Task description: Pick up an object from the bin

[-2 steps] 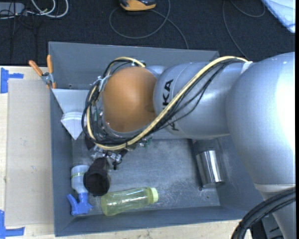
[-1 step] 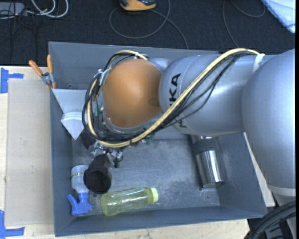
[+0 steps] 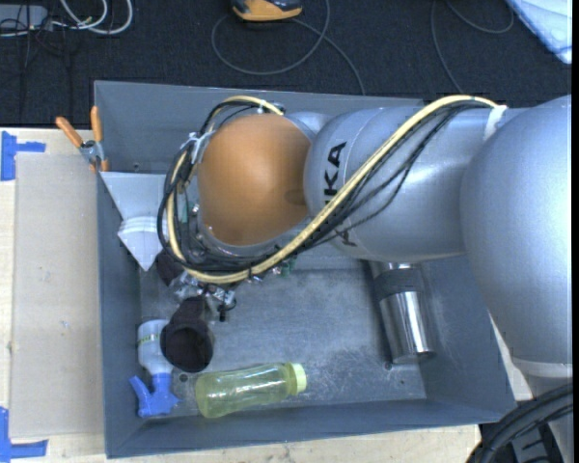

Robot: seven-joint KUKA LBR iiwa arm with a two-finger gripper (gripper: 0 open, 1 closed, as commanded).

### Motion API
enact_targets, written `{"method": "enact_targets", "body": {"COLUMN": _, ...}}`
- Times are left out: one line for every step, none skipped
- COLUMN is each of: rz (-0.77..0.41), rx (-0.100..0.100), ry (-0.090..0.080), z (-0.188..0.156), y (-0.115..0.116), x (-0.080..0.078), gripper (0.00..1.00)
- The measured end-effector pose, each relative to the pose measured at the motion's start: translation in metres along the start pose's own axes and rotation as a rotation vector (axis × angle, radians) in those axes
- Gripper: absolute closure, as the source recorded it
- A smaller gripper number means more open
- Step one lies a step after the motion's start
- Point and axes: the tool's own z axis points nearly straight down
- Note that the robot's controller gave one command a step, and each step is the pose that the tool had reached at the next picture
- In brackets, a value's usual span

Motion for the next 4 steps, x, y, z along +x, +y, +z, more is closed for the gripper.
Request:
{"method": "enact_targets", "body": {"rz": -0.076, "rx": -0.005, "ry": 0.007, "z": 0.034, "y": 0.001, "x": -0.005, "gripper": 1.00}}
{"method": "enact_targets", "body": {"rz": -0.081, "rx": -0.007, "ry": 0.007, "z": 0.037, "y": 0.002, "x": -0.005, "gripper": 1.00}}
{"method": "enact_targets", "body": {"rz": -0.054, "rx": -0.007, "ry": 0.005, "z": -0.085, "y": -0.004, "x": -0.014, "gripper": 1.00}}
{"method": "enact_targets", "body": {"rz": -0.054, "rx": -0.007, "ry": 0.005, "z": -0.085, "y": -0.004, "x": -0.014, "gripper": 1.00}}
